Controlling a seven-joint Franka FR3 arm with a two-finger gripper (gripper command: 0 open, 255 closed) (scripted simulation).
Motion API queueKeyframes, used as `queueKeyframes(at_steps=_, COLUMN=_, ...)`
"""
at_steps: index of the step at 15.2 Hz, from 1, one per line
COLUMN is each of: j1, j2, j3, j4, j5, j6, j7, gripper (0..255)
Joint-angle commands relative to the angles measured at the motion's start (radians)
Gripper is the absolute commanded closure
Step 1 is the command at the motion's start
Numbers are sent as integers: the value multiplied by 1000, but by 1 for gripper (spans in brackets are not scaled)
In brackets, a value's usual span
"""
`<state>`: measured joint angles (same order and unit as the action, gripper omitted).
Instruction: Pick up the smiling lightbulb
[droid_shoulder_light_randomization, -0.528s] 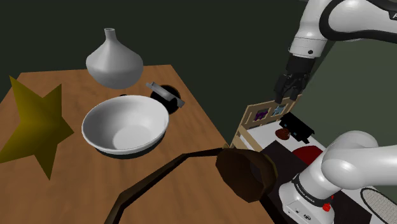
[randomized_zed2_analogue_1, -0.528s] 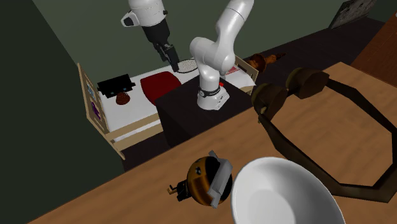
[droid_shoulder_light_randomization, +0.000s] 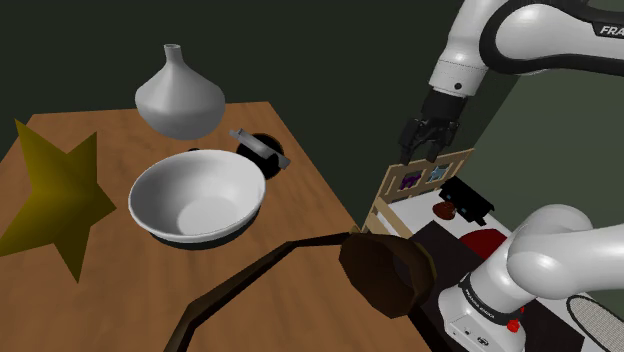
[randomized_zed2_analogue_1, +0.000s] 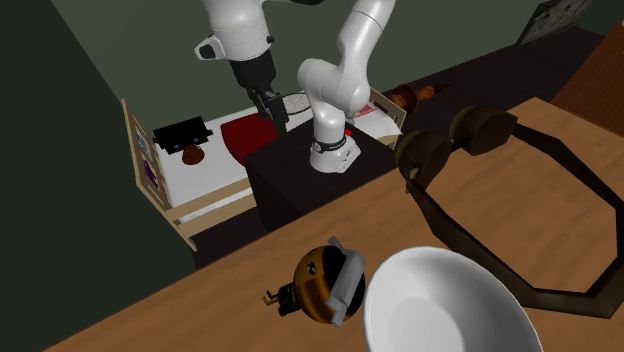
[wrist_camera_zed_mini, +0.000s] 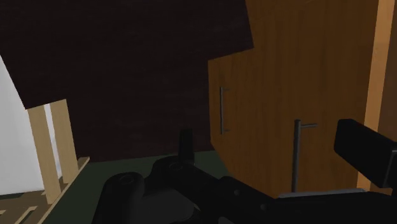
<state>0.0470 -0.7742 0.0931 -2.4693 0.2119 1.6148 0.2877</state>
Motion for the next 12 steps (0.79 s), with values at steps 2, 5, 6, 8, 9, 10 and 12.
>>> queueKeyframes(at_steps=2, j1=16, j2=37, j3=50, j4=5, j5=56, j6=91, j7=58, gripper=0)
queueKeyframes(at_steps=5, j1=30, j2=87, j3=102, j4=24, j5=103, j6=182, j7=113, gripper=0)
queueKeyframes(at_steps=6, j1=33, j2=106, j3=119, j4=32, j5=116, j6=212, j7=131, gripper=0)
queueKeyframes(at_steps=8, j1=38, j2=145, j3=154, j4=53, j5=139, j6=272, j7=167, gripper=0)
queueKeyframes(at_steps=9, j1=40, j2=166, j3=171, j4=65, j5=149, j6=302, j7=185, gripper=0)
queueKeyframes(at_steps=10, j1=41, j2=188, j3=188, j4=78, j5=157, j6=331, j7=203, gripper=0)
queueKeyframes(at_steps=12, j1=42, j2=233, j3=223, j4=108, j5=169, j6=389, j7=240, gripper=0)
